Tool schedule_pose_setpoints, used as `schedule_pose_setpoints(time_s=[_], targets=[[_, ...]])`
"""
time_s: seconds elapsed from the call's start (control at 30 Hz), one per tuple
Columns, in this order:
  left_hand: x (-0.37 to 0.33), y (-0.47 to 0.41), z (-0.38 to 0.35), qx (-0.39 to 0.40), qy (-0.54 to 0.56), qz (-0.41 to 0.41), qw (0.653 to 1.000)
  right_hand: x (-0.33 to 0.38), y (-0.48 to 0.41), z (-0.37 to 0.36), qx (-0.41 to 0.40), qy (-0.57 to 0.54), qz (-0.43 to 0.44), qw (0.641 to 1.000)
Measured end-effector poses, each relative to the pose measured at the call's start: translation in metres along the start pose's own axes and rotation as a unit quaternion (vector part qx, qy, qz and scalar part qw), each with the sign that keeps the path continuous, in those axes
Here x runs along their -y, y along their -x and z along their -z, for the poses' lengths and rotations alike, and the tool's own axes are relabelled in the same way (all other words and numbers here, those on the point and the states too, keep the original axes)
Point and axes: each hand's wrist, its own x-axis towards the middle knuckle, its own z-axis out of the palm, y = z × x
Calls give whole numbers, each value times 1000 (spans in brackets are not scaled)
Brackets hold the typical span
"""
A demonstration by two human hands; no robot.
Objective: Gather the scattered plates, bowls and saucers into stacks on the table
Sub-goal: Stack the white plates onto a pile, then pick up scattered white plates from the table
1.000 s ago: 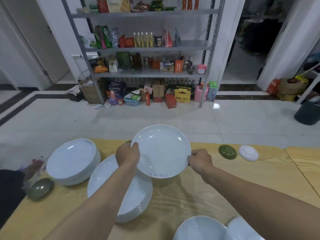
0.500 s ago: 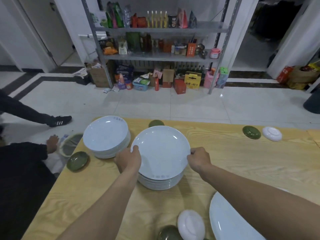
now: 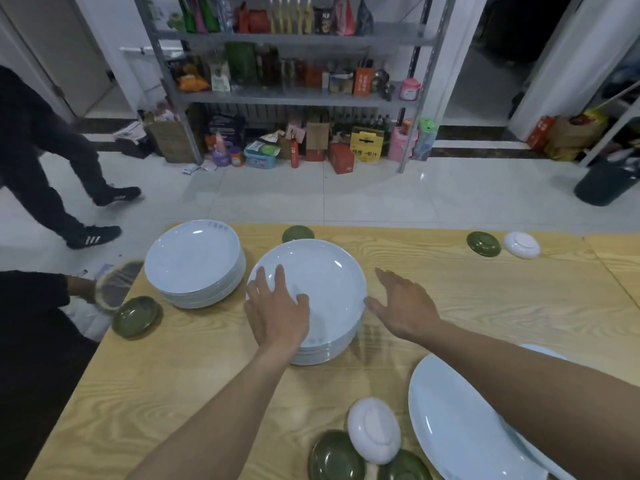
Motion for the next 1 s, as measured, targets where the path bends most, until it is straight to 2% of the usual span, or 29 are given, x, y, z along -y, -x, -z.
schedule_pose_setpoints(time_s=[0.13,0.27,0.4,0.57,0.73,0.8,0.9,1.0], targets=[[-52,30,-13,48,-82,-164,982,-50,20,12,7,183,35,982],[-104,74,-37,82,-116,-275,951,-108,56,25,4,237,-7,971],[-146,120,-64,118,-144,-322,928,-172,93,28,11,222,-57,973],[-187,178,-98,158,-159,-323,920,-250,133,25,33,193,-81,977],[-209,226,-136,179,-160,-313,919,-315,153,18,57,173,-96,979],[-215,241,-149,200,-157,-281,925,-333,158,15,64,129,-118,983],[-224,258,-164,249,-98,-164,950,-353,156,8,56,-57,-219,973],[-231,260,-177,292,61,29,954,-368,143,0,33,-270,-350,896]])
